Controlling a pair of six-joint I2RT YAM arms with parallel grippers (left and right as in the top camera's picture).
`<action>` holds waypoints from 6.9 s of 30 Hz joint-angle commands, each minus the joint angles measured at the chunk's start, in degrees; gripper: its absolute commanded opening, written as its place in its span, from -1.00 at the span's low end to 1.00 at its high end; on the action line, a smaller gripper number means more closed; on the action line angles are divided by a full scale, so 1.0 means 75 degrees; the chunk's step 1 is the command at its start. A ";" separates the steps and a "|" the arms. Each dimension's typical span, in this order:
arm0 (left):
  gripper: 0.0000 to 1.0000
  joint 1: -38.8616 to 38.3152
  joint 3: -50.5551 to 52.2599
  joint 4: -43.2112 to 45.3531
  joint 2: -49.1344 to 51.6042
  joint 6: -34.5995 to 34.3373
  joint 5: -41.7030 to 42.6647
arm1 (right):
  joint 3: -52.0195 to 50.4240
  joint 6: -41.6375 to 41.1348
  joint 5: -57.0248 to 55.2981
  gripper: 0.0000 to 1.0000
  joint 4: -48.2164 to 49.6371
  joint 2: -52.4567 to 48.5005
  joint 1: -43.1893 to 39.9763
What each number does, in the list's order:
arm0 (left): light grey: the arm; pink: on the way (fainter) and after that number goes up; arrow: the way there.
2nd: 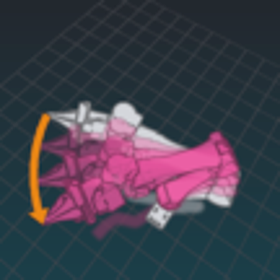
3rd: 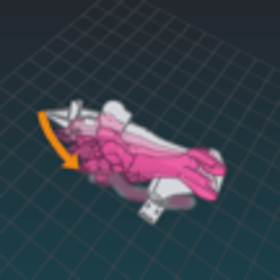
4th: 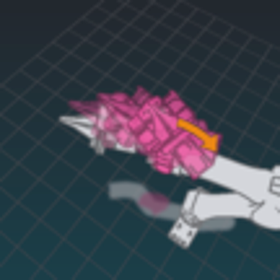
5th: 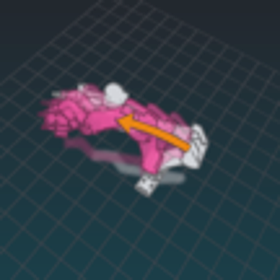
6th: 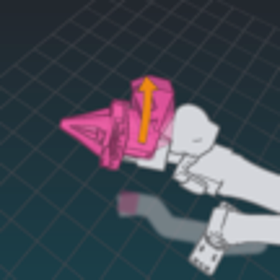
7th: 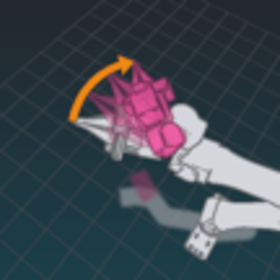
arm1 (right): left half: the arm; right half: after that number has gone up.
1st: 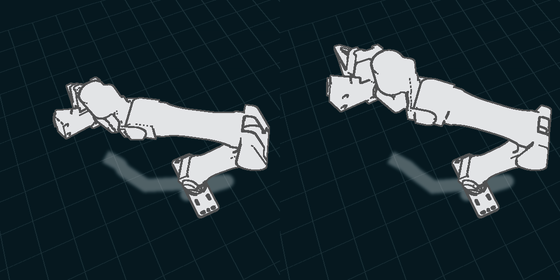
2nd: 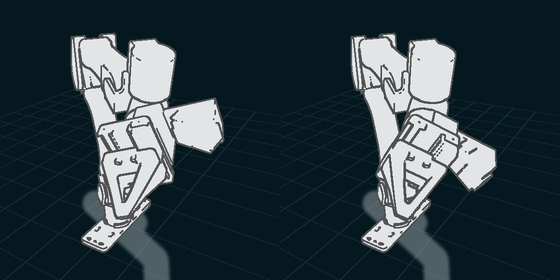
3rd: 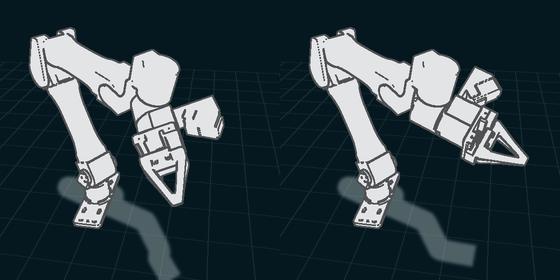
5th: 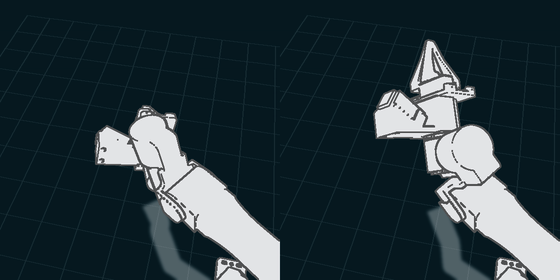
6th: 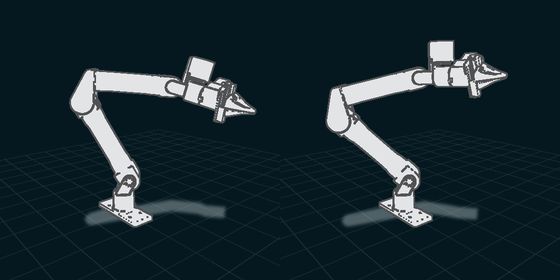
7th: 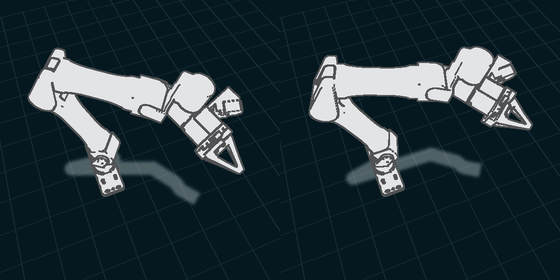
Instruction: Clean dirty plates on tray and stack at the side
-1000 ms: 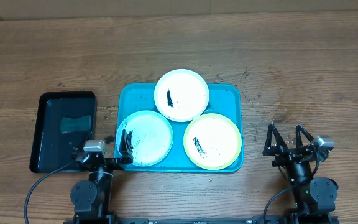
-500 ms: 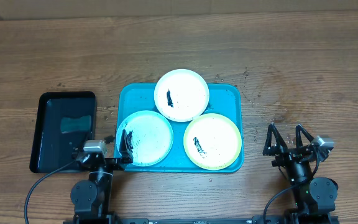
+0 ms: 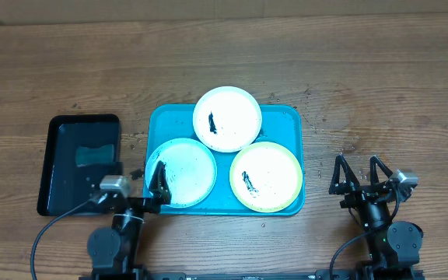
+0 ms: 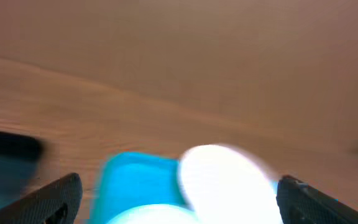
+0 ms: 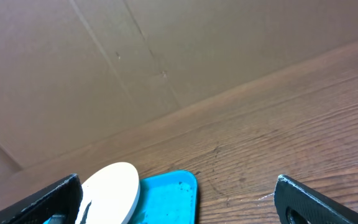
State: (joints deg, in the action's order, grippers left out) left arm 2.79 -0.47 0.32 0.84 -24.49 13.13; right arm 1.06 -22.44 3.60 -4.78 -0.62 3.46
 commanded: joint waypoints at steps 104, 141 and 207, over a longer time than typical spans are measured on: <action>0.05 0.2328 -0.8918 -0.5700 1.4574 -0.7242 -0.2792 | -0.0079 0.0050 -0.0073 1.00 0.0020 0.0061 0.0044; 0.74 0.2474 -0.8918 -0.5794 1.4574 -0.6977 -0.4450 | -0.0079 0.0050 -0.0073 1.00 0.0017 0.0061 0.0044; 1.00 0.2629 -0.8918 -0.6347 1.4574 -0.6618 -0.2567 | -0.0079 0.0052 -0.0073 1.00 0.0017 0.0061 0.0044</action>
State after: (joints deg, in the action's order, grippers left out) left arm 22.50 -67.88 -47.51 109.38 -74.22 -0.12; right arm 1.06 -22.44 3.60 -4.82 -0.62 3.46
